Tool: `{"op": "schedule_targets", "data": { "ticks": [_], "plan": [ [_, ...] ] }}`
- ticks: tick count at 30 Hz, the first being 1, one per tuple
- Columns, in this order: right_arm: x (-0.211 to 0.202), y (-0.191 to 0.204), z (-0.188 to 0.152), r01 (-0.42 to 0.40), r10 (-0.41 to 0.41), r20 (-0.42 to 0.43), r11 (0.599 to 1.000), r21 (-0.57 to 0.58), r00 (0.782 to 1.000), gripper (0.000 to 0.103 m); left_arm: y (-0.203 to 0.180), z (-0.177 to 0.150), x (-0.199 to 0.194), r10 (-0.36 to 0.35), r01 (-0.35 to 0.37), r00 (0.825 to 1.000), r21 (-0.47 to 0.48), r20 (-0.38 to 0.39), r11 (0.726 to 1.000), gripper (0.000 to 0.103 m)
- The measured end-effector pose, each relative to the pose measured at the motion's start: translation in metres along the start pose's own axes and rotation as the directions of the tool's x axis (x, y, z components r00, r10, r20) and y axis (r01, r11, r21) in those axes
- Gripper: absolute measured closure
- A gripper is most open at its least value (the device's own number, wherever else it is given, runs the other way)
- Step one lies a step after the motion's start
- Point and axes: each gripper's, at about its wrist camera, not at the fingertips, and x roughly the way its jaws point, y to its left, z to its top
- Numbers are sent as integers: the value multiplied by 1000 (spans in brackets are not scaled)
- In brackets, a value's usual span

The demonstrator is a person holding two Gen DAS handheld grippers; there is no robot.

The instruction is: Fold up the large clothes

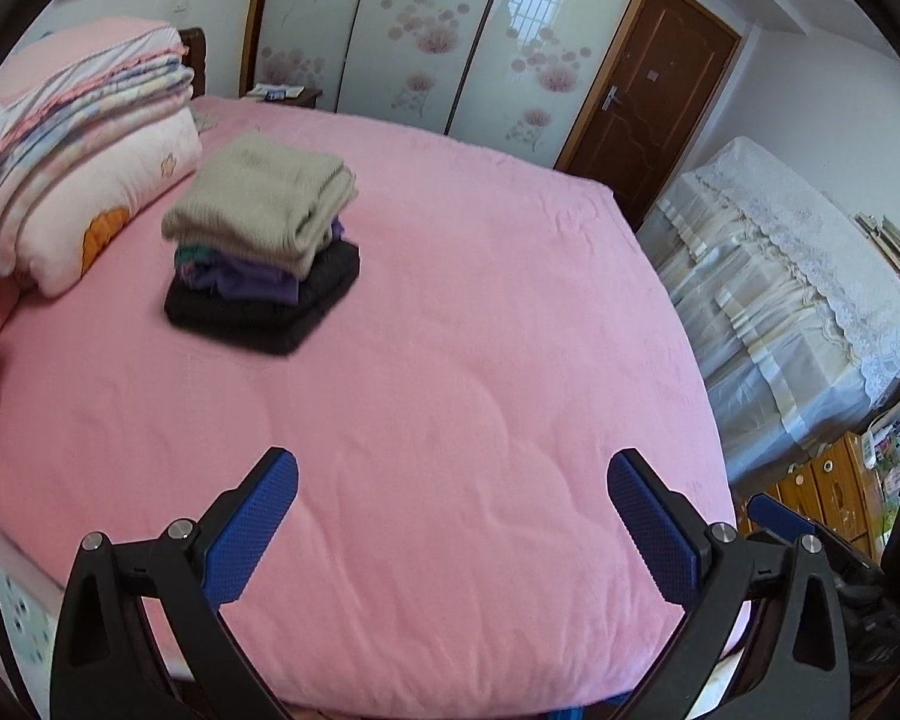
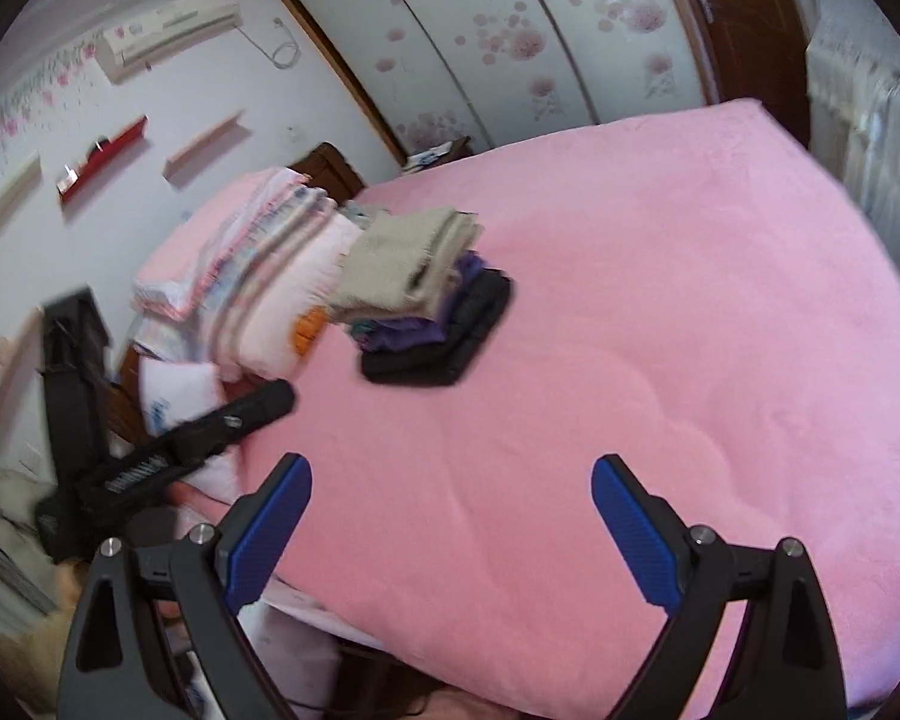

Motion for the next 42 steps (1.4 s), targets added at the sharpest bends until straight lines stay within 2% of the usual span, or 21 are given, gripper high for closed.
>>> {"op": "schedule_targets", "data": {
  "ticks": [3,7,13,21,27,42],
  "plan": [
    [-8,-8,-24,62,-62,4,998,-33,998,8,-10,-24,2,32,-32,999,12,-20,999,0],
    [-14,-21,-45,101,-101,14,995,2,995,8,-23,-53,4,70,-68,997,34,-38,997,0],
    [-20,-32,-62,173,-174,31,985,14,984,8,-36,-74,12,112,-110,992,47,-58,993,0],
    [-27,-40,-72,290,-290,34,957,18,956,8,-55,-80,12,146,-141,988,94,-50,986,0],
    [-28,-45,-76,340,-340,16,941,5,940,8,-71,-82,12,177,-170,984,139,-35,976,1],
    [-26,-51,-68,375,-375,2,927,-5,927,8,-74,-76,19,203,-191,977,149,-64,970,1]
  ]
}}
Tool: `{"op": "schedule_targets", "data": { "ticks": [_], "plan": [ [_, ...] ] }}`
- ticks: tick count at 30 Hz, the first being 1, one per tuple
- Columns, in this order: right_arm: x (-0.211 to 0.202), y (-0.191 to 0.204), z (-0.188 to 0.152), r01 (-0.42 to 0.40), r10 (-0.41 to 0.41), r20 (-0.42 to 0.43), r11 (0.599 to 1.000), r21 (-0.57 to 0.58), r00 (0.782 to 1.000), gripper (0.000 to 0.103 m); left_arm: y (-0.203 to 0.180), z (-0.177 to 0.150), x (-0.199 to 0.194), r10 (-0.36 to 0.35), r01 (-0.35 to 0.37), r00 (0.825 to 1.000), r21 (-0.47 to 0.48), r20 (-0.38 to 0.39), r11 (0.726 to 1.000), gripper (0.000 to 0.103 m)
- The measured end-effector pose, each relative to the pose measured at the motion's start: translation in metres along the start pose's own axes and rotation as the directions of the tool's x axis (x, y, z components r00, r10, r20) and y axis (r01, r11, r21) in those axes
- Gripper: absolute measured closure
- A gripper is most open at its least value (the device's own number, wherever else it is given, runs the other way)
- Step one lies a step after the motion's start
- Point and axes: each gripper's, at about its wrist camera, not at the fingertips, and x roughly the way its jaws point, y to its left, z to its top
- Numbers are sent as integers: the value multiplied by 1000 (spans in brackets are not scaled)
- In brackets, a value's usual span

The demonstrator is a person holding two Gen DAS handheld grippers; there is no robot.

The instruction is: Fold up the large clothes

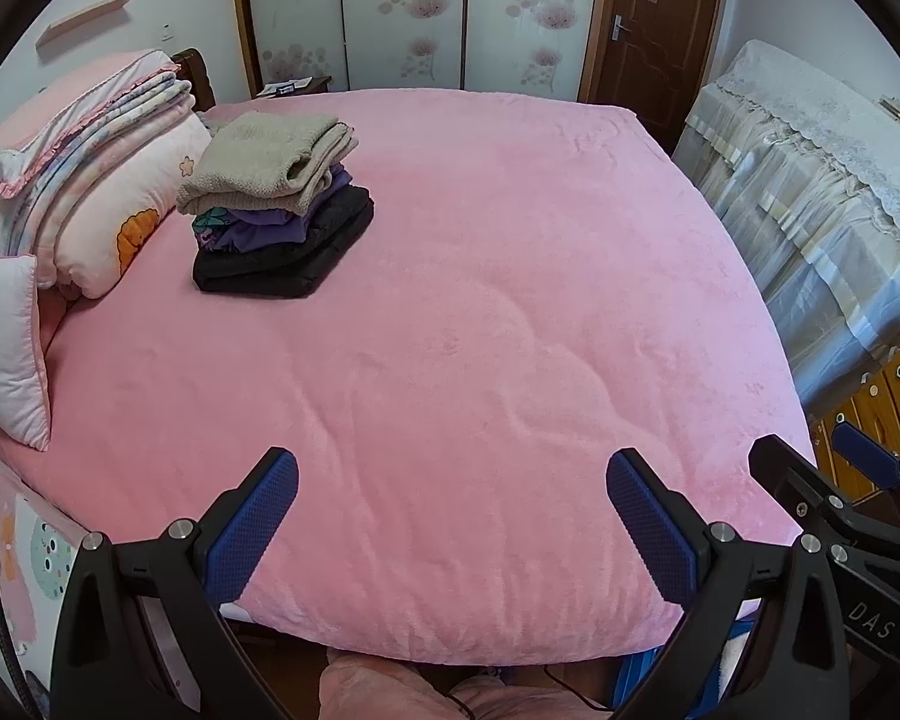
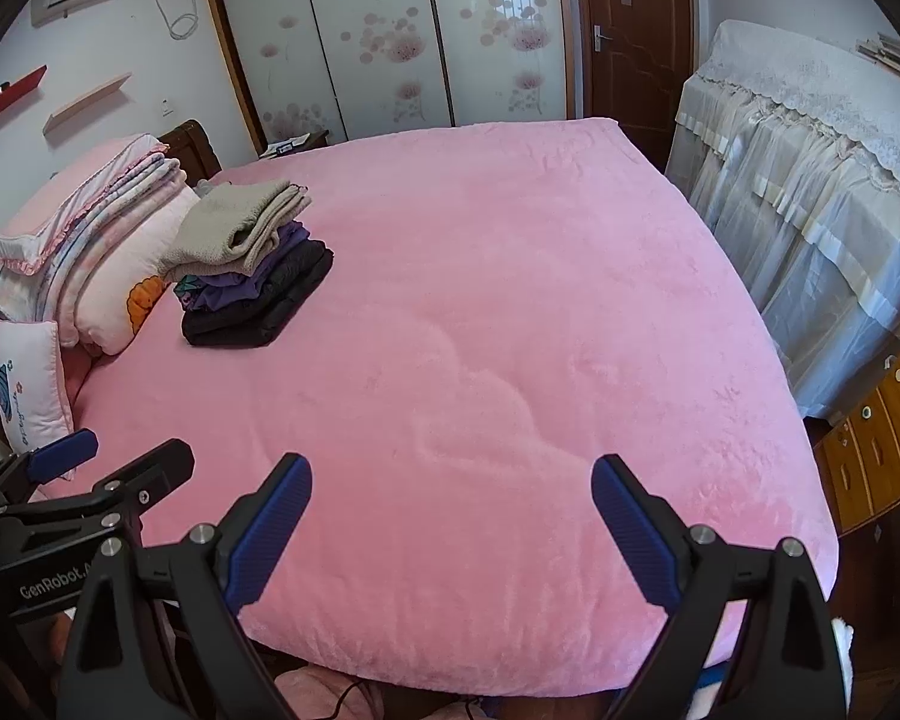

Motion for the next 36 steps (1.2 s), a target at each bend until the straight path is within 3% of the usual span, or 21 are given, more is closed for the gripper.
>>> {"op": "schedule_targets", "data": {
  "ticks": [36],
  "plan": [
    [12,5,5,3,-3,-39,1000,-10,999,8,2,5,9,31,-31,999,-10,-36,999,1]
  ]
}}
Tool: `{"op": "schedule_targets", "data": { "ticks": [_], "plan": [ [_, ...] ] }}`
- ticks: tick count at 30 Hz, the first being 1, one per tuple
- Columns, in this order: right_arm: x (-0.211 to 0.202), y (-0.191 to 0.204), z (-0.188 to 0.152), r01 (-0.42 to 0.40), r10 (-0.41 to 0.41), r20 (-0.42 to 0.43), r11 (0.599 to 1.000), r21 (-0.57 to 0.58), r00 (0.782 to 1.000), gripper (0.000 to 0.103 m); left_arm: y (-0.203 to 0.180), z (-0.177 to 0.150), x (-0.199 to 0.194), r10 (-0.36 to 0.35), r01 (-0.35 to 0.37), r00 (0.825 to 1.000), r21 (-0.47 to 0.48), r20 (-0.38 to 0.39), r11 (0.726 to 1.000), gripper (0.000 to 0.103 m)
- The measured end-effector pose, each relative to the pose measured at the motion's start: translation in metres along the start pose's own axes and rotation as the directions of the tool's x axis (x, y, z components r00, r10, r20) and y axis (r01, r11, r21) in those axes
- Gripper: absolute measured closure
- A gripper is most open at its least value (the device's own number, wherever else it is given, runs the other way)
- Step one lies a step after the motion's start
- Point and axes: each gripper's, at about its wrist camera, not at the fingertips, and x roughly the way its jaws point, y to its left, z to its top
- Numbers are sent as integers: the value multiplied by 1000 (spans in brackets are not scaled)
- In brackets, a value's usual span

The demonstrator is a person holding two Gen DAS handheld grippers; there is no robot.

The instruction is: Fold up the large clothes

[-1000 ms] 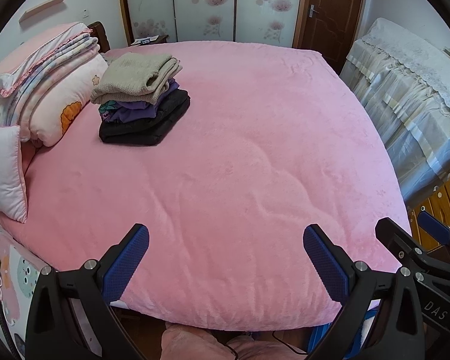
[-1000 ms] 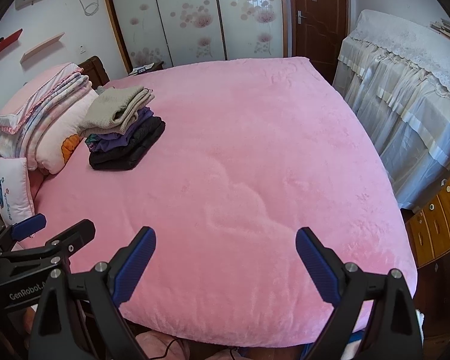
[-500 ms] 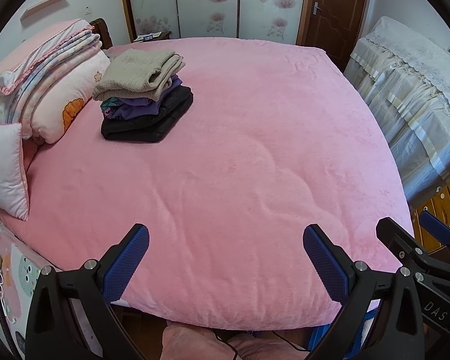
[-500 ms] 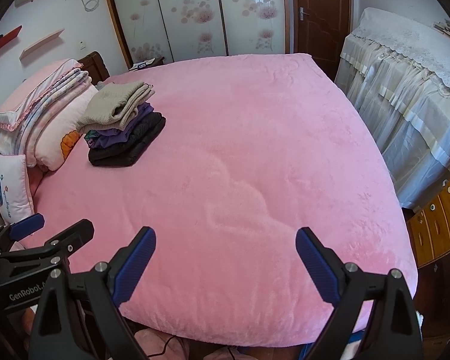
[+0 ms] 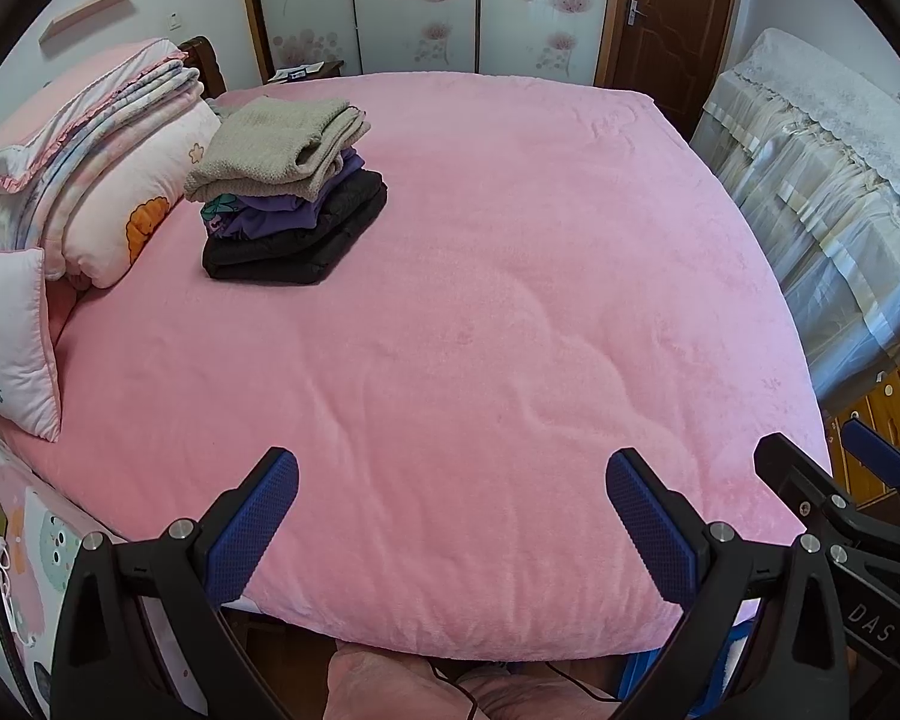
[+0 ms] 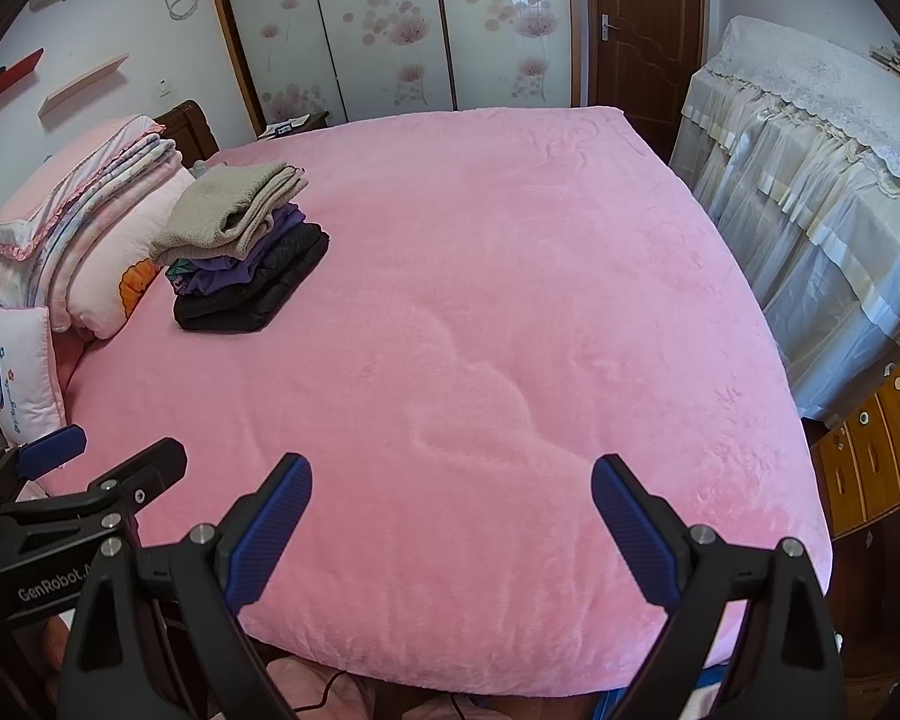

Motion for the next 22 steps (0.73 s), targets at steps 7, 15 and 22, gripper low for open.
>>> {"op": "schedule_targets", "data": {
  "ticks": [7,15,22],
  "plan": [
    [1,-2,0,-2,2,-1,1000,0,1000,8,-1,0,0,3,-3,1000,1,-1,1000,1],
    [0,-2,1,-4,4,-3,1000,2,1000,8,-1,-1,0,4,-4,1000,2,-4,1000,1],
    [2,-6,1,-4,4,-3,1000,4,1000,8,-1,-3,1,3,-3,1000,8,-11,1000,1]
  ]
}}
